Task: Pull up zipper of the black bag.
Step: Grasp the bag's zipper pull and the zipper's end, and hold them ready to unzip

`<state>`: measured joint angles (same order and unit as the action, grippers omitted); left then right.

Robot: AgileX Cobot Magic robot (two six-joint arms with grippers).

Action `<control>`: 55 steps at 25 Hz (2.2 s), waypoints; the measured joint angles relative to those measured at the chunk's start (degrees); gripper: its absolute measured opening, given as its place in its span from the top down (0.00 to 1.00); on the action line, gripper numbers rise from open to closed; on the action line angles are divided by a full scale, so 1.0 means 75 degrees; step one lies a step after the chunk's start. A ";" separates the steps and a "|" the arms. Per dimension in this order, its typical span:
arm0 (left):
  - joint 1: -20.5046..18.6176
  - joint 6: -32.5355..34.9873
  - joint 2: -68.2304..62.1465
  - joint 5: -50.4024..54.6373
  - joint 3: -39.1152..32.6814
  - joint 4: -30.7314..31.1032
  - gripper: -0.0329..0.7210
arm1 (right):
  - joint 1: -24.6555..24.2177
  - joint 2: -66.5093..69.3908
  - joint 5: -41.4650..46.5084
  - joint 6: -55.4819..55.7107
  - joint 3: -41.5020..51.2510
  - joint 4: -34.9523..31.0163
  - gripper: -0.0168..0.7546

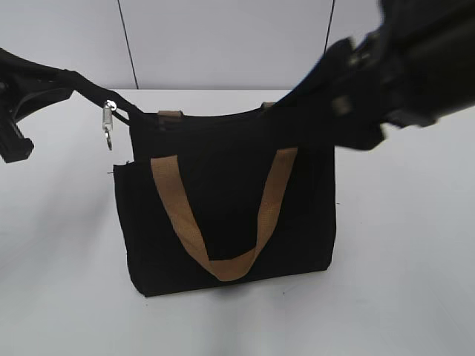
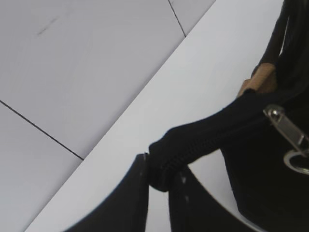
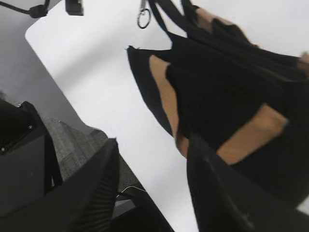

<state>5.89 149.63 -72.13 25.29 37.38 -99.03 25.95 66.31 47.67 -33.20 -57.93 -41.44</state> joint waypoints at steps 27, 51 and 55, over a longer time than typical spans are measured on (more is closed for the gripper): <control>0.0000 -0.0193 0.0000 -0.0201 0.0000 0.0013 0.86 | 0.3155 0.4903 -0.2664 0.2836 -0.2906 0.1511 0.53; 0.0007 -0.0309 0.0265 0.0024 -0.0003 0.0021 0.86 | 0.2802 0.5419 -0.3812 0.3945 -0.2909 0.1335 0.40; 0.0007 -0.0387 0.0265 0.0033 -0.0003 0.0021 0.86 | 0.2802 0.5477 -0.3904 0.4055 -0.2909 0.1267 0.44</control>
<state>5.94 146.73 -70.15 25.54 37.36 -98.88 46.96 107.39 18.39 -2.78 -79.75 -31.93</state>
